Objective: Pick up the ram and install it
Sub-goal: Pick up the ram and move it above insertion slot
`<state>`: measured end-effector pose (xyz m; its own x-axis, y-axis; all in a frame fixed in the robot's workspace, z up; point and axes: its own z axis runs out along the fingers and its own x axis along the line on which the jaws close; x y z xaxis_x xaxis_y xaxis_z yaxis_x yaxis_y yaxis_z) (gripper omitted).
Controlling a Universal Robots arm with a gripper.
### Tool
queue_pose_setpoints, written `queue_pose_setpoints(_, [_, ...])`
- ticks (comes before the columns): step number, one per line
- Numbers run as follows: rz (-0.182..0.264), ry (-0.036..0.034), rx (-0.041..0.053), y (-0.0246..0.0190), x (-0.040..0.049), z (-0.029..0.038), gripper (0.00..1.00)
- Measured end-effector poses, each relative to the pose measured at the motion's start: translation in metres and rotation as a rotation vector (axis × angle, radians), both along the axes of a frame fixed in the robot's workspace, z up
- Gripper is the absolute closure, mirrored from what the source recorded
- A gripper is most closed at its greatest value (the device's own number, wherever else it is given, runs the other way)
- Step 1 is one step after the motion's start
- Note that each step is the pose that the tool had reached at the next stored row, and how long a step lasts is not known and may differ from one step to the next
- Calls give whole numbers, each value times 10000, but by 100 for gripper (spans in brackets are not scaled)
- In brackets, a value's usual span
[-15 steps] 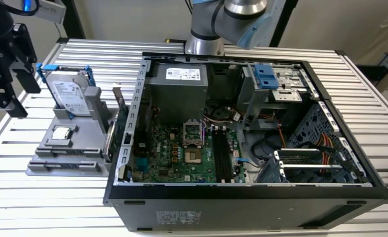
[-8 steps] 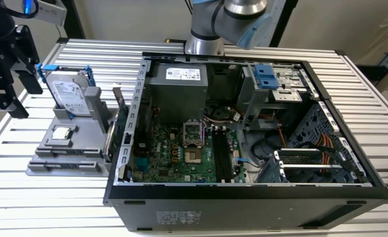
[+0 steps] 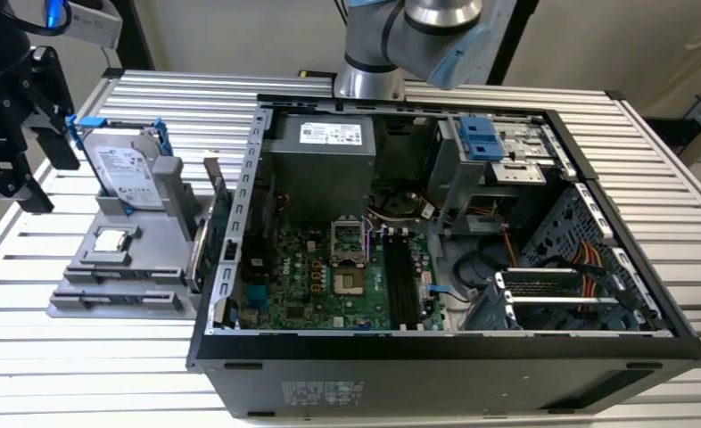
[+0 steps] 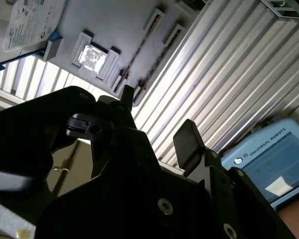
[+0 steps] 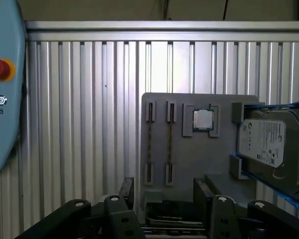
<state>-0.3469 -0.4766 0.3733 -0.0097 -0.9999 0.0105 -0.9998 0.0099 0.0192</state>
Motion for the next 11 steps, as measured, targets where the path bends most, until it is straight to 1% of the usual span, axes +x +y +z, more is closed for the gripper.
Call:
queue_pose_setpoints(5, [-18,-8,0,26,-5,-20,0])
queue_pose_setpoints(11, [-32,-8,-1,45,-5,-39,0])
